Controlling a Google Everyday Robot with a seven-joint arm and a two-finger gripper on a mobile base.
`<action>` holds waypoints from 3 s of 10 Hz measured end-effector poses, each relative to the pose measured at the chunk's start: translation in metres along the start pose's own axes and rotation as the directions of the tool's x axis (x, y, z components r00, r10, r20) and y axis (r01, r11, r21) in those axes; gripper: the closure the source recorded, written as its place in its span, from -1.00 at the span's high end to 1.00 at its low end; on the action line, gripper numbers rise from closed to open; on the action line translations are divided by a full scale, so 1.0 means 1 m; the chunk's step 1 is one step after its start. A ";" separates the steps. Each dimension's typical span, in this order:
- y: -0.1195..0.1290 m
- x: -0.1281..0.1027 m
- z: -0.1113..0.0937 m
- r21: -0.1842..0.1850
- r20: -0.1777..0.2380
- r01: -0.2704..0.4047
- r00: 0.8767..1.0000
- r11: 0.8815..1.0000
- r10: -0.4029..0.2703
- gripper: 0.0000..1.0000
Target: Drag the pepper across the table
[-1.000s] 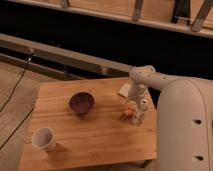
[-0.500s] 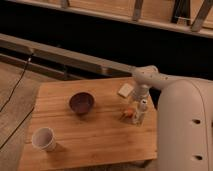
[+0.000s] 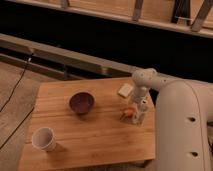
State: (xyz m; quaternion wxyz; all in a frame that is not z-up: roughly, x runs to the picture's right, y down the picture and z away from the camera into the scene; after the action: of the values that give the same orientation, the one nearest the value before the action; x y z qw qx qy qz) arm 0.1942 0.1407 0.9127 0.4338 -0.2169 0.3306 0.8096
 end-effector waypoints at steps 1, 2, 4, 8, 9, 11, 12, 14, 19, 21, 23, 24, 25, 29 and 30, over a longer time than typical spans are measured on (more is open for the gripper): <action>0.001 -0.002 0.002 -0.006 0.001 0.004 1.000 1.000 -0.004 0.30; 0.002 -0.003 0.004 -0.014 0.003 0.003 1.000 1.000 -0.003 0.18; 0.003 -0.006 0.005 -0.018 0.010 0.006 1.000 1.000 -0.006 -0.21; -0.006 -0.012 0.003 -0.011 0.024 0.014 1.000 1.000 -0.014 -0.98; -0.008 -0.012 0.002 -0.010 0.023 0.012 1.000 1.000 -0.012 -1.00; -0.010 -0.012 0.001 -0.009 0.024 0.013 1.000 1.000 -0.013 -1.00; -0.010 -0.012 0.000 -0.009 0.024 0.013 1.000 1.000 -0.013 -1.00; -0.010 -0.014 -0.001 -0.009 0.027 0.014 1.000 1.000 -0.014 -1.00; -0.018 -0.022 -0.009 0.011 0.041 0.010 0.999 1.000 -0.010 -1.00; -0.024 -0.027 -0.016 0.020 0.049 0.002 0.999 1.000 -0.003 -1.00; -0.038 -0.036 -0.025 0.041 0.061 -0.011 0.998 0.999 0.009 -1.00; -0.045 -0.040 -0.028 0.051 0.065 -0.020 0.998 0.999 0.016 -1.00; -0.055 -0.045 -0.032 0.060 0.071 -0.032 0.997 0.998 0.028 -1.00; -0.091 -0.064 -0.035 0.074 0.082 -0.068 0.995 0.995 0.061 -1.00; -0.102 -0.072 -0.035 0.071 0.084 -0.073 0.994 0.995 0.067 -1.00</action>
State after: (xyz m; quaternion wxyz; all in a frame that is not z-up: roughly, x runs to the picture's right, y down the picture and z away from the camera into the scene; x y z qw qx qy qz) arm 0.3211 0.1164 0.8987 0.4259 -0.1561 0.3497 0.8197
